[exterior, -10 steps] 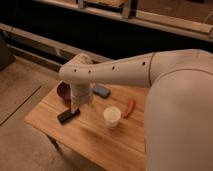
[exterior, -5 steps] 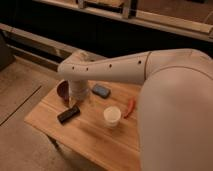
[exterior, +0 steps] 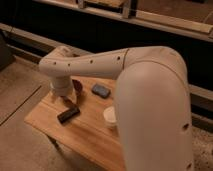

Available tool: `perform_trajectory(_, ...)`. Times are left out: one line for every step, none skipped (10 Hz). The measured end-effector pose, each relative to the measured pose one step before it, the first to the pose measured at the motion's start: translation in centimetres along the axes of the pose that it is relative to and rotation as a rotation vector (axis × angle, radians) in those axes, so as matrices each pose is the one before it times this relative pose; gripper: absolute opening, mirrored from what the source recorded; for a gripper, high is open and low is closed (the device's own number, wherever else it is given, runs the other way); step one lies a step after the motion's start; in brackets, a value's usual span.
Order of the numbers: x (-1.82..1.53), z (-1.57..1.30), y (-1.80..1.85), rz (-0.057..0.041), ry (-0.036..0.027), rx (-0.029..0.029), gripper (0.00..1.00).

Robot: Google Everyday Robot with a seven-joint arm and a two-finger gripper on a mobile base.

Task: Place the eraser on the white sponge

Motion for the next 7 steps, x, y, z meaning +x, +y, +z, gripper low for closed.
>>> perform_trajectory(0.278,0.081,1.947,0.03725,0.00128,-0.0133,0.65)
perform_trajectory(0.411,0.224,0.785,0.03558,0.00172,0.00344,0.65)
perform_trajectory(-0.106,0.107,-0.118,0.02847,-0.00662,0.01262,0.65)
perform_trajectory(0.001,0.029,-0.029,0.01659,-0.00189,0.00374,0.65)
perform_trajectory(0.073,0.048,0.126,0.00111,0.00005,0.00111,0.65)
perform_trajectory(-0.017,0.002,-0.022,0.00007,-0.00029,0.00018,0.65)
perform_trajectory(-0.033,-0.014,-0.05,0.00098,-0.00025,-0.00004,0.65)
